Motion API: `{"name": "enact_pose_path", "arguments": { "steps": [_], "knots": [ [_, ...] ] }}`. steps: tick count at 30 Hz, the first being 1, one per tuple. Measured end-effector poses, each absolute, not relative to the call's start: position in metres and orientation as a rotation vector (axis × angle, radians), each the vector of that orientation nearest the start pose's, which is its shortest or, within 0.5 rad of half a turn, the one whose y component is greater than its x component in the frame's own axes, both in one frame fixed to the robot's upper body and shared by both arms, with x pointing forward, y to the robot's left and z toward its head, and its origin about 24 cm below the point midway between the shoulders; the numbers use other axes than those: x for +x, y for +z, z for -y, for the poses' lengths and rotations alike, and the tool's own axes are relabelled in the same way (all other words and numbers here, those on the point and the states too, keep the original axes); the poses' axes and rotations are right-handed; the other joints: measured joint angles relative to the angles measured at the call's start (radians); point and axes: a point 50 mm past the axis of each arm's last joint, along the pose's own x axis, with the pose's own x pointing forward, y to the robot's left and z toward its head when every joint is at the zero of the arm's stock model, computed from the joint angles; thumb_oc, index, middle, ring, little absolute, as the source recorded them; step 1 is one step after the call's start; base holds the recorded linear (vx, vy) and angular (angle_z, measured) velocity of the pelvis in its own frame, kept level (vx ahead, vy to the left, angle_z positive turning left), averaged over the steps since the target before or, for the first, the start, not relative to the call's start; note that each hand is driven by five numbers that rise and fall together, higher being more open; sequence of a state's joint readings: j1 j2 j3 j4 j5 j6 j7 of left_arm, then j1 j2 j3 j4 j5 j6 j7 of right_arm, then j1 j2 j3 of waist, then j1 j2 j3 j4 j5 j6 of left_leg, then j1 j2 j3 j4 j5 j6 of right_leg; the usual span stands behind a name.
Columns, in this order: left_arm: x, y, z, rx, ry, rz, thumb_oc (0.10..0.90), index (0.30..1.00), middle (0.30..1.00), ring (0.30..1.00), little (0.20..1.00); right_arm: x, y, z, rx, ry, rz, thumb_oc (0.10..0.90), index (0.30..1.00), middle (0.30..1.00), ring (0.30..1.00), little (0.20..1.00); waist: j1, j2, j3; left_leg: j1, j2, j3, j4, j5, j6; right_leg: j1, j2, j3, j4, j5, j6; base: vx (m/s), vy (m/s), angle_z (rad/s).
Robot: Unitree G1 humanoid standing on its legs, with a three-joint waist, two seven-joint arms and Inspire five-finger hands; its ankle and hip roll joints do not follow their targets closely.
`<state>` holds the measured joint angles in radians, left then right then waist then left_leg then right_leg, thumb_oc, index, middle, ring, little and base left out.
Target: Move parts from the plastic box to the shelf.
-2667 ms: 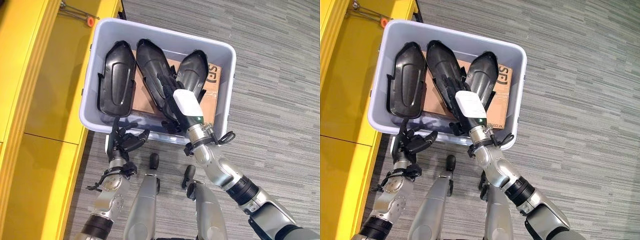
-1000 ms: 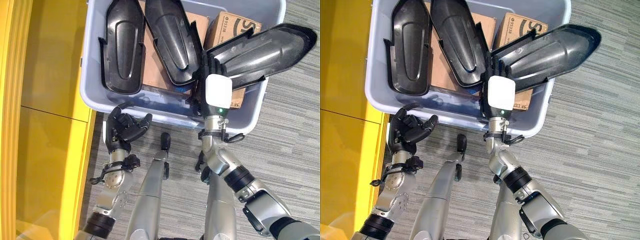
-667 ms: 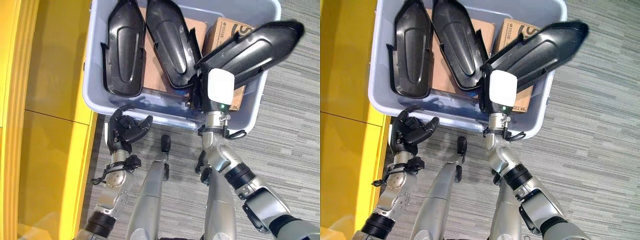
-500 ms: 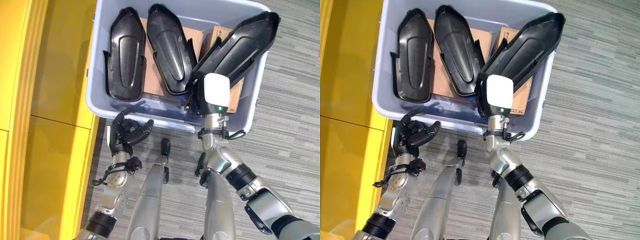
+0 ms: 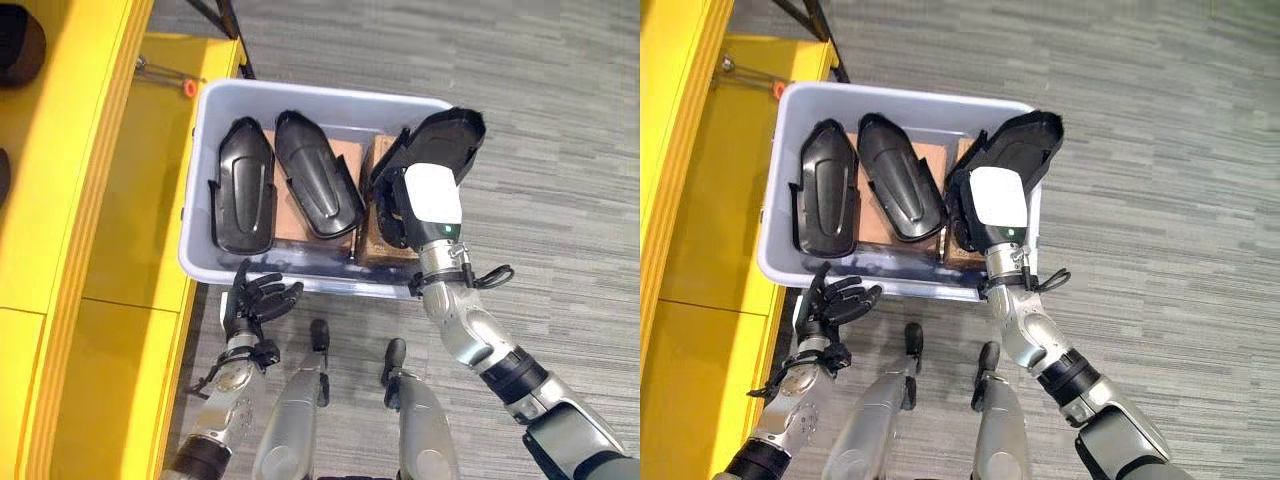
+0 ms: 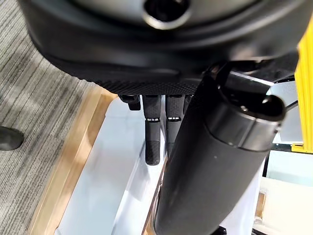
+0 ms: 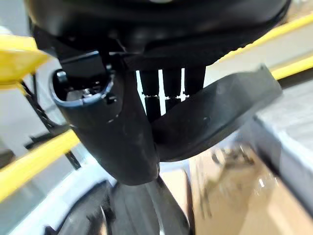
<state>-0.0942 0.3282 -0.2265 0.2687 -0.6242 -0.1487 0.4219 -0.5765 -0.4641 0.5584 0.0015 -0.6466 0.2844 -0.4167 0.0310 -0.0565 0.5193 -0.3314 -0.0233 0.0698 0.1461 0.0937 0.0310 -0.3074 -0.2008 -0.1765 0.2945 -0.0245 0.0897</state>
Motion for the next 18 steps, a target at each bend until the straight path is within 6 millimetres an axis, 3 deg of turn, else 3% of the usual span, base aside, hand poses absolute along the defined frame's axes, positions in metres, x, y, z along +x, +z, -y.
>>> {"name": "enact_pose_path", "arguments": {
  "steps": [4,7,10,15,18],
  "knots": [
    [0.253,0.001,-0.205,-0.231,0.320,-0.198,0.900,1.000,1.000,1.000,1.000,0.305,0.175,0.107,-1.188,-0.021,0.701,0.400,0.300,0.300,0.300,0.300,0.000,-0.010,-0.027,0.083,0.007,0.001,-0.066,0.014,-0.010,0.072,0.014,-0.001,-0.058,0.011,-0.001,0.05,-0.049,-0.06],
    [0.251,-0.005,-0.205,-0.227,0.314,-0.227,0.900,1.000,1.000,1.000,1.000,0.301,0.175,0.100,-1.180,0.045,0.731,0.400,0.300,0.300,0.300,0.300,0.002,-0.011,-0.073,0.084,0.017,0.000,-0.085,0.019,-0.017,0.074,0.026,-0.005,-0.073,0.015,-0.007,0.06,-0.047,-0.04],
    [0.248,-0.007,-0.207,-0.227,0.314,-0.240,0.900,1.000,1.000,1.000,1.000,0.299,0.179,0.096,-1.177,0.074,0.756,0.400,0.300,0.300,0.300,0.300,0.003,-0.010,-0.078,0.093,0.022,-0.002,-0.086,0.023,-0.012,0.088,0.032,-0.011,-0.084,0.016,-0.008,0.05,-0.042,0.02],
    [0.240,-0.017,-0.206,-0.230,0.305,-0.291,0.900,1.000,1.000,1.000,1.000,0.299,0.185,0.093,-1.198,0.126,0.784,0.400,0.300,0.300,0.300,0.300,0.004,0.001,-0.091,0.138,0.025,-0.007,-0.102,0.025,-0.012,0.145,0.038,-0.024,-0.117,0.016,-0.008,0.06,-0.059,0.04],
    [0.233,-0.028,-0.201,-0.260,0.305,-0.340,0.900,1.000,1.000,1.000,1.000,0.295,0.192,0.092,-1.209,0.155,0.818,0.400,0.300,0.300,0.300,0.300,0.005,0.026,-0.109,0.175,0.025,-0.006,-0.122,0.022,-0.016,0.192,0.043,-0.024,-0.157,0.025,-0.006,0.07,-0.064,-0.01]
  ]
}}
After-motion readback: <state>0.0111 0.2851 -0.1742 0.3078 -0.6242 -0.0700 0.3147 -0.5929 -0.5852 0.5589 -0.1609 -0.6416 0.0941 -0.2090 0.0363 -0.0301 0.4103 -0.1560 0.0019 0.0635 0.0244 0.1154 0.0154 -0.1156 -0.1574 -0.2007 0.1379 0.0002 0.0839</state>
